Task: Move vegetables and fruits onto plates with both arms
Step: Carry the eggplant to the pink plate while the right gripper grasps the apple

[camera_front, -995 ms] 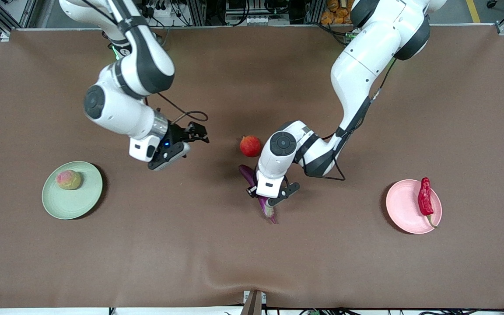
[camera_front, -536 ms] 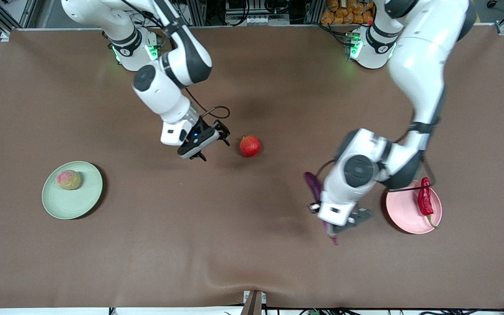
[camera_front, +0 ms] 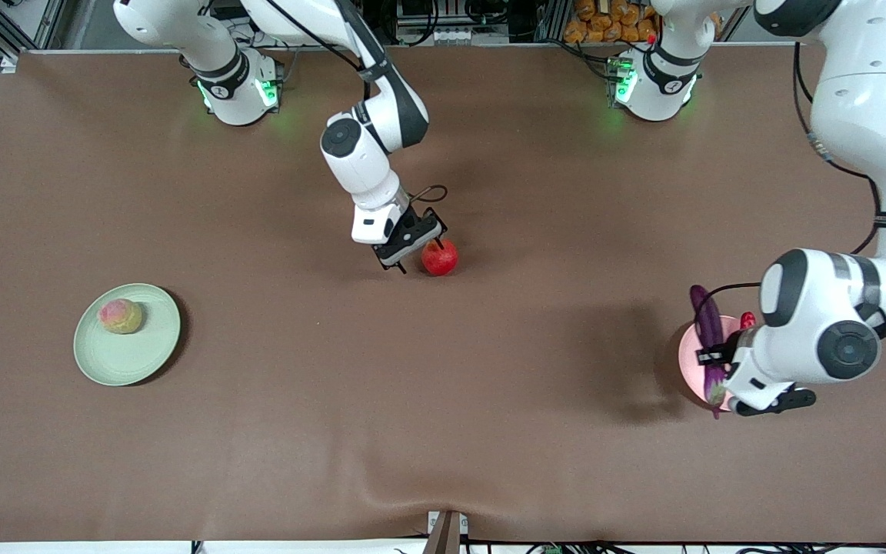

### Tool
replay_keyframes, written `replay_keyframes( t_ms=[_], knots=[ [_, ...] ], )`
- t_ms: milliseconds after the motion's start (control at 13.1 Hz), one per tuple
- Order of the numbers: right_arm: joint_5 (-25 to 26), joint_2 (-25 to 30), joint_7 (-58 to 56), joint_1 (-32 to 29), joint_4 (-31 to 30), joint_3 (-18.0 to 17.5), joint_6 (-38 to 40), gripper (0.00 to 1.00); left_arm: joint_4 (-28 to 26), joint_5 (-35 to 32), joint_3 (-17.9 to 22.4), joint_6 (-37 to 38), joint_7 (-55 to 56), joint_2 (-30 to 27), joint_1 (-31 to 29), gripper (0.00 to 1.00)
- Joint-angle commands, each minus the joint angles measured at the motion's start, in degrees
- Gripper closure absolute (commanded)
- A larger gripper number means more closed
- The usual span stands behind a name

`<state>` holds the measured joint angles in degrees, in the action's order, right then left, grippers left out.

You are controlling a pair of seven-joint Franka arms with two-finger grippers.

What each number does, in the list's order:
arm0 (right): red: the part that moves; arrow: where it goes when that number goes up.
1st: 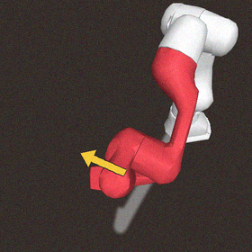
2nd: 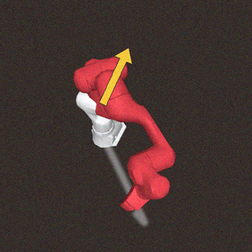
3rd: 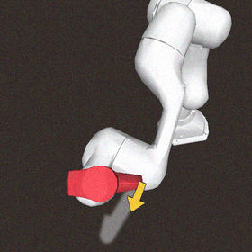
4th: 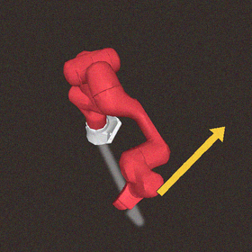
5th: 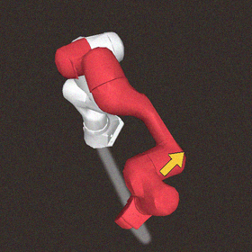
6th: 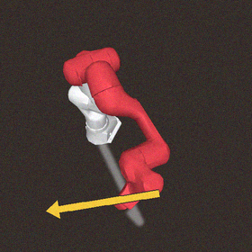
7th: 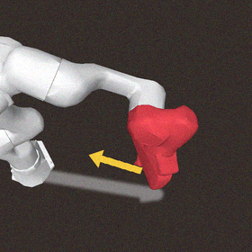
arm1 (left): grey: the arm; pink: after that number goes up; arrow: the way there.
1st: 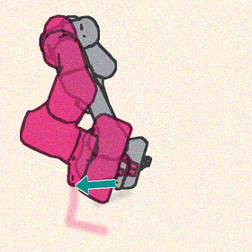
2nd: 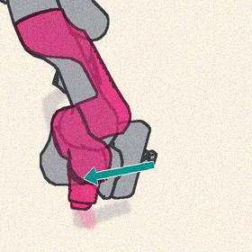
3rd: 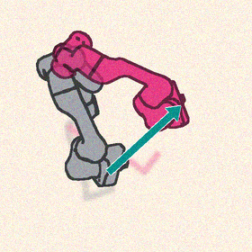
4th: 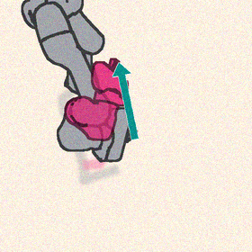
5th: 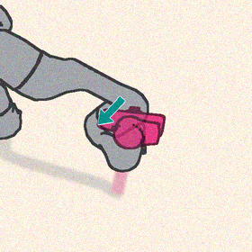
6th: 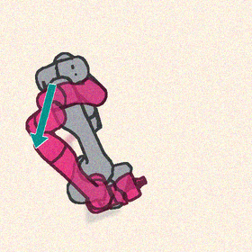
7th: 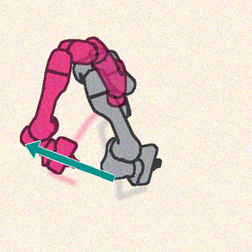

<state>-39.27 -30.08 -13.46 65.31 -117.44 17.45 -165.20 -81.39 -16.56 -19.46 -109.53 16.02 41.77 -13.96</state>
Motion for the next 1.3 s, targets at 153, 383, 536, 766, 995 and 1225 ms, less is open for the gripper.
replay_keyframes(
  t_ms=[153, 383, 536, 766, 995, 1225],
  knots=[
    [-2.0, -7.8, 5.5, 3.6, 7.0, 0.6, -1.9, 0.00, -8.5, 0.6, -1.3, -7.9, -9.7, -3.0, -7.6, 1.00],
    [-2.0, -8.1, 6.2, 4.6, 7.0, 0.6, -1.9, 0.00, -8.3, 0.9, -2.0, -7.8, -8.9, -3.3, -7.8, 1.00],
    [-2.0, -8.2, 10.1, 6.1, 6.9, 0.7, -1.9, 0.00, -8.4, 1.4, -2.1, -7.8, -8.7, -3.1, -7.8, 1.00],
    [-1.9, -8.2, 10.7, 7.0, 6.3, 0.7, -2.8, 0.00, -8.3, 2.8, -2.1, -7.9, -8.8, -2.7, -7.1, 0.62],
    [-1.9, -7.7, 10.7, 6.8, 6.3, 0.9, -2.9, 0.93, -8.1, 2.9, -2.1, -7.9, -8.8, -2.7, -7.1, 0.00],
    [-1.9, -3.8, 10.5, 6.1, 4.6, 4.9, -2.3, 0.99, -8.0, 3.0, -3.4, -7.5, -8.8, -4.1, -7.5, 0.00]
  ],
)
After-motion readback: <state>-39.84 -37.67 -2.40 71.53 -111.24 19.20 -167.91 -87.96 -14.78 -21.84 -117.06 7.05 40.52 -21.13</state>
